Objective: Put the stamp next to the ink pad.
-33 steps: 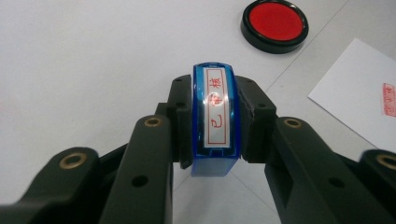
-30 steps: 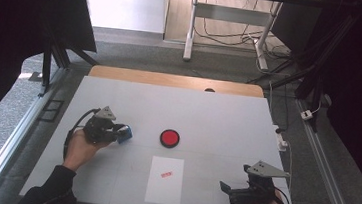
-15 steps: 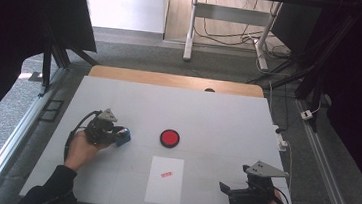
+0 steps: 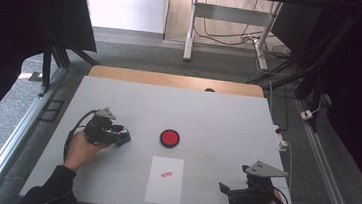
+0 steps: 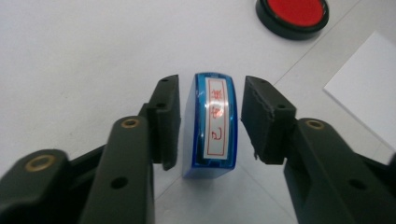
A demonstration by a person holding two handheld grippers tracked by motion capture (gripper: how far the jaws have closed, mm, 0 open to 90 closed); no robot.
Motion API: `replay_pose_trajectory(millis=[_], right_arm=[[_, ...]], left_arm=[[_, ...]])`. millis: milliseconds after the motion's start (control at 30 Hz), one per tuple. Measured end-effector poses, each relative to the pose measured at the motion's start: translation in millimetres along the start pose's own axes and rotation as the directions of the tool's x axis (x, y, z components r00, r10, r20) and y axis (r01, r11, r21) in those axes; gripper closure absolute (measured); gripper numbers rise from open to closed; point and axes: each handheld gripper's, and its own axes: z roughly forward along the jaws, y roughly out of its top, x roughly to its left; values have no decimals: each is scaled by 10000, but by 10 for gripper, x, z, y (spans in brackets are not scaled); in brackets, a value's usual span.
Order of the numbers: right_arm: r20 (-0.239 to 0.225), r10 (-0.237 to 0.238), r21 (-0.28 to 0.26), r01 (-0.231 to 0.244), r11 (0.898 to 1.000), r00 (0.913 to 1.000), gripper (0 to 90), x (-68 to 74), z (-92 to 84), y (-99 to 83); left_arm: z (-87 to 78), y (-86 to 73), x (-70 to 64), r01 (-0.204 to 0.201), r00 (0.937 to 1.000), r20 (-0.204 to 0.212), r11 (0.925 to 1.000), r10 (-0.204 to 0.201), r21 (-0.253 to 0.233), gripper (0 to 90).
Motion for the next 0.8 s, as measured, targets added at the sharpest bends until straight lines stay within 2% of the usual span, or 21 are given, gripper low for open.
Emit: replay_pose_trajectory(millis=[200, 333, 467, 533, 733, 800], right_arm=[[-19, -9, 12, 9, 10000, 10000, 0, -1, 1, 0], [-34, -7, 15, 7, 10000, 10000, 0, 0, 1, 1], [-47, -13, 12, 13, 10000, 10000, 0, 1, 1, 1], [-54, -6, 15, 6, 10000, 10000, 0, 0, 1, 1], [-105, 48, -13, -48, 10000, 9999, 0, -4, -1, 1], [-112, 61, 35, -60, 10000, 9999, 0, -4, 0, 5]], left_arm=[[-47, 19, -3, 61, 10000, 32, 9992, -60, -391, 458], [-68, 27, -7, -61, 10000, -4, 9984, 61, -564, 387], [-96, 49, -31, -117, 9997, 225, 9974, 133, -715, 312], [-115, 60, -64, -217, 9995, 228, 9970, 235, -739, 269], [-197, 110, -162, -311, 9969, 693, 9948, 380, -967, 174], [-228, 126, -199, -355, 9964, 725, 9940, 431, -1039, 146]])
